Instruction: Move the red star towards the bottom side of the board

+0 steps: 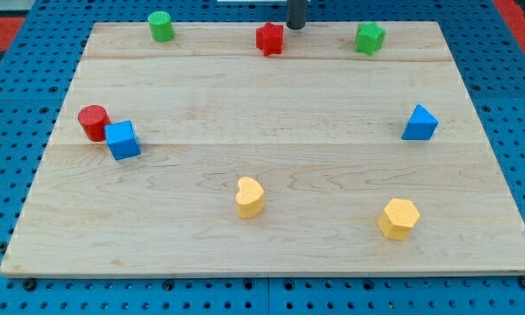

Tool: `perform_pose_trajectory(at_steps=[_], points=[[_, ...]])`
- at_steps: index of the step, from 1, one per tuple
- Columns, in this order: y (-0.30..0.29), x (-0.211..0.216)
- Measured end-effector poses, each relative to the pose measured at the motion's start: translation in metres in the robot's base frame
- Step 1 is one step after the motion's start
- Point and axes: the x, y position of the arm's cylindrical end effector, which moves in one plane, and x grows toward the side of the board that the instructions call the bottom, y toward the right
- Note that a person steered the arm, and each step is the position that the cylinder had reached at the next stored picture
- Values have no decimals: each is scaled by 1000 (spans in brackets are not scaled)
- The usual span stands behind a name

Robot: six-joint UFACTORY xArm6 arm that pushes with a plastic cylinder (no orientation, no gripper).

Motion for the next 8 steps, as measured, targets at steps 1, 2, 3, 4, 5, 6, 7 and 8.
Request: perform_pose_trajectory(at_steps=[1,2,3,4,5,6,7,8], points=[[11,0],[12,10],[-27,10],[-64,8],[-65,36],[-55,72],[-43,96],[-40,97]])
